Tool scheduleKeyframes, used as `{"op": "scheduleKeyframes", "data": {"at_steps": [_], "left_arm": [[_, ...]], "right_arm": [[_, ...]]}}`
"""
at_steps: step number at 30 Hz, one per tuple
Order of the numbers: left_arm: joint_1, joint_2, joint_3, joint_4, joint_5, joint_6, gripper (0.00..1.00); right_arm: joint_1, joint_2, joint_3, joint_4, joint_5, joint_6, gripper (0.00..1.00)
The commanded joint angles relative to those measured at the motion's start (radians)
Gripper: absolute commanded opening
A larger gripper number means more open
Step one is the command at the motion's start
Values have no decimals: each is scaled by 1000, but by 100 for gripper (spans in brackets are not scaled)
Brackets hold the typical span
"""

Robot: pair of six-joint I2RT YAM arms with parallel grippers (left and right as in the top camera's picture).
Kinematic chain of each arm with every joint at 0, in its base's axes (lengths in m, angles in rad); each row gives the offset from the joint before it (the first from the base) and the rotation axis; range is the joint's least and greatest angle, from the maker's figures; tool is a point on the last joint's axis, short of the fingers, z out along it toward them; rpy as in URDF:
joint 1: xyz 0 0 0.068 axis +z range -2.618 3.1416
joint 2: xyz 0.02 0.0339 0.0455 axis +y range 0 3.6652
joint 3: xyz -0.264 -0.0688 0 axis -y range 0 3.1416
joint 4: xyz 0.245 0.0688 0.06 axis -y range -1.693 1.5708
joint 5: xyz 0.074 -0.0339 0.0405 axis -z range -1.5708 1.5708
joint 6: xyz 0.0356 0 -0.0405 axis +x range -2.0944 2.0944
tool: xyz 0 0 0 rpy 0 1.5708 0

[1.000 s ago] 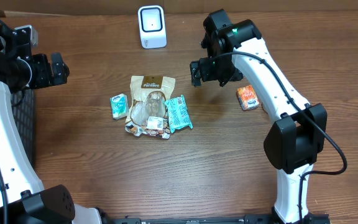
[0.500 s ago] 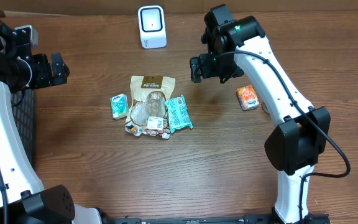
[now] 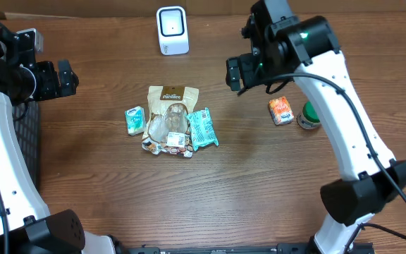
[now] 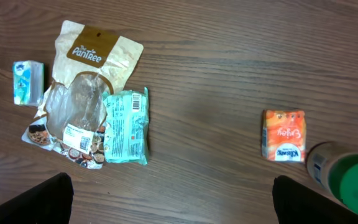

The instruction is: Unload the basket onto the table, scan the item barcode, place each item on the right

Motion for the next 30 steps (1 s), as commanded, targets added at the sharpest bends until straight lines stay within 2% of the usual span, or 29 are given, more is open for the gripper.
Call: {"op": "scheduleKeyframes", "data": {"at_steps": [1, 11, 19, 23, 30], "left_arm": [[-7, 3, 8, 1, 5, 15, 99], [-7, 3, 8, 1, 5, 15, 99], [-7, 3, 8, 1, 5, 15, 100], [-7, 3, 8, 1, 5, 15, 99], [-7, 3, 8, 1, 5, 15, 99]], "right_arm": [[-1, 9, -23, 0, 18, 0, 100], [0, 30, -48, 39, 15, 1, 100], [0, 75, -227, 122, -90, 3, 100], [0, 81, -315, 159, -123, 3, 96], [0, 81, -331, 162, -134, 3, 95]]}}
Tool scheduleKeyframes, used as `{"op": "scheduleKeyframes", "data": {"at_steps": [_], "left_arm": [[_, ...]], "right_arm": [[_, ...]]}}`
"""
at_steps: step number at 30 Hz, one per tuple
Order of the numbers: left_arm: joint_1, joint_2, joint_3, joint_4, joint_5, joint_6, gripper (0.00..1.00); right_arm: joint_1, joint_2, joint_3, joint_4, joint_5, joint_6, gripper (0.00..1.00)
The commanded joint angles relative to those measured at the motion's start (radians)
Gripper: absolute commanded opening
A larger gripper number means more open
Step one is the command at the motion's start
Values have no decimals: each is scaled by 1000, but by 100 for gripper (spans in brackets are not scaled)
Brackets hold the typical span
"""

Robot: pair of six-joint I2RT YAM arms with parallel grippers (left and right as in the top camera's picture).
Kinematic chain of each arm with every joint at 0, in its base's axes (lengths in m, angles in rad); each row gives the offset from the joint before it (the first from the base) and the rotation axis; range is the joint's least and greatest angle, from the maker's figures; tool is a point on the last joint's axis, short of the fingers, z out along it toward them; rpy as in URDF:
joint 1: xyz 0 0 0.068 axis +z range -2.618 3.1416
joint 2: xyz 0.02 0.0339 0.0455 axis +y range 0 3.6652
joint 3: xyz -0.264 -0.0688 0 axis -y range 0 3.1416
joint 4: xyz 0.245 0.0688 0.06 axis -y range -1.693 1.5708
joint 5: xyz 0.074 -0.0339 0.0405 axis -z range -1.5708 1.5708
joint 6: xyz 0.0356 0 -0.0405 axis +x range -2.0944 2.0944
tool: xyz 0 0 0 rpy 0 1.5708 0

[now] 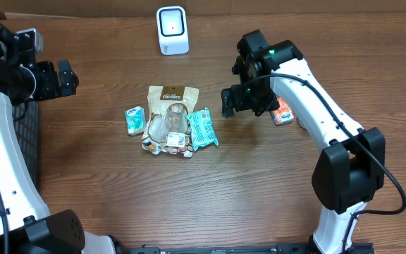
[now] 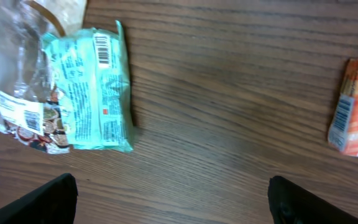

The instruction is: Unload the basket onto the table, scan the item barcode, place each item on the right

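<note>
A white barcode scanner point(image 1: 172, 29) stands at the table's far edge. Mid-table lies a cluster of items: a brown pouch with a clear window point(image 1: 170, 113), a teal packet point(image 1: 203, 128) and a small teal-and-white carton point(image 1: 134, 120). The teal packet point(image 2: 98, 87) lies barcode up. My right gripper point(image 1: 240, 101) hangs open just right of the teal packet, its fingers point(image 2: 45, 202) wide apart over bare wood. An orange pack point(image 2: 356, 112) lies to its right, half hidden under the arm in the overhead view. My left gripper point(image 1: 62, 77) is at the far left, away from the items.
A black mesh surface point(image 1: 27, 141) runs along the table's left edge under the left arm. The right arm's base point(image 1: 347, 176) stands at the front right. Bare wood point(image 1: 259, 183) lies between the item cluster and the orange pack.
My right gripper has come down and toward the front, closer to the table and the teal packet, and is still open. The items and the left arm have not moved.
</note>
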Motion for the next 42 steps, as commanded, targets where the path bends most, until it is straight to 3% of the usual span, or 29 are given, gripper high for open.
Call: {"op": "scheduleKeyframes", "data": {"at_steps": [1, 42], "left_arm": [[-7, 3, 8, 1, 5, 15, 100], [-7, 3, 8, 1, 5, 15, 99]], "right_arm": [[0, -13, 2, 4, -24, 3, 95], [0, -13, 1, 14, -24, 2, 96]]}}
